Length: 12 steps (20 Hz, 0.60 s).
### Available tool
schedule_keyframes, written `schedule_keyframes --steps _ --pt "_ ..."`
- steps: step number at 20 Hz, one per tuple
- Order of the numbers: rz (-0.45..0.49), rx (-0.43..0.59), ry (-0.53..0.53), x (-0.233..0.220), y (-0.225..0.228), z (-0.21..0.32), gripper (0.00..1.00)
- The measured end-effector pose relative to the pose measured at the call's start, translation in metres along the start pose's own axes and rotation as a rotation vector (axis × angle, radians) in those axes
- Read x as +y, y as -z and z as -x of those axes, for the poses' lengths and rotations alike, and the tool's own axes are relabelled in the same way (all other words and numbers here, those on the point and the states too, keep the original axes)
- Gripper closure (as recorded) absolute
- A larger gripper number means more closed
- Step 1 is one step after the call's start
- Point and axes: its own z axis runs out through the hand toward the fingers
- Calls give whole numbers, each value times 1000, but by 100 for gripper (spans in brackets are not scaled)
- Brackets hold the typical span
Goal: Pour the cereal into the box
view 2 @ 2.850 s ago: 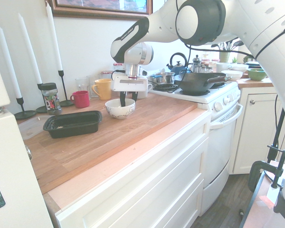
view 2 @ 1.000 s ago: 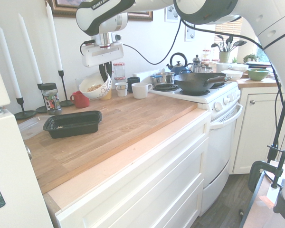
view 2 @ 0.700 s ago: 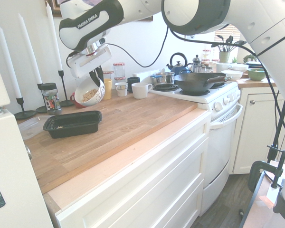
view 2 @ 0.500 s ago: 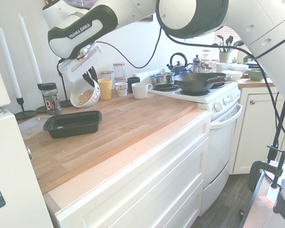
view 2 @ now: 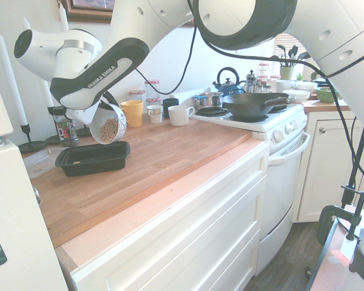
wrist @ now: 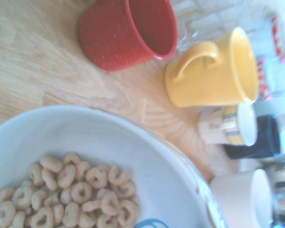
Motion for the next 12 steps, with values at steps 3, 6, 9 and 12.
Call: schedule_keyframes --steps 3,6,9,12 --pt "20 49 19 -7 12 8 100" --pt "38 99 40 -11 22 15 100" --pt "58 145 58 -14 27 25 100" --pt "75 186 69 -14 34 33 100"
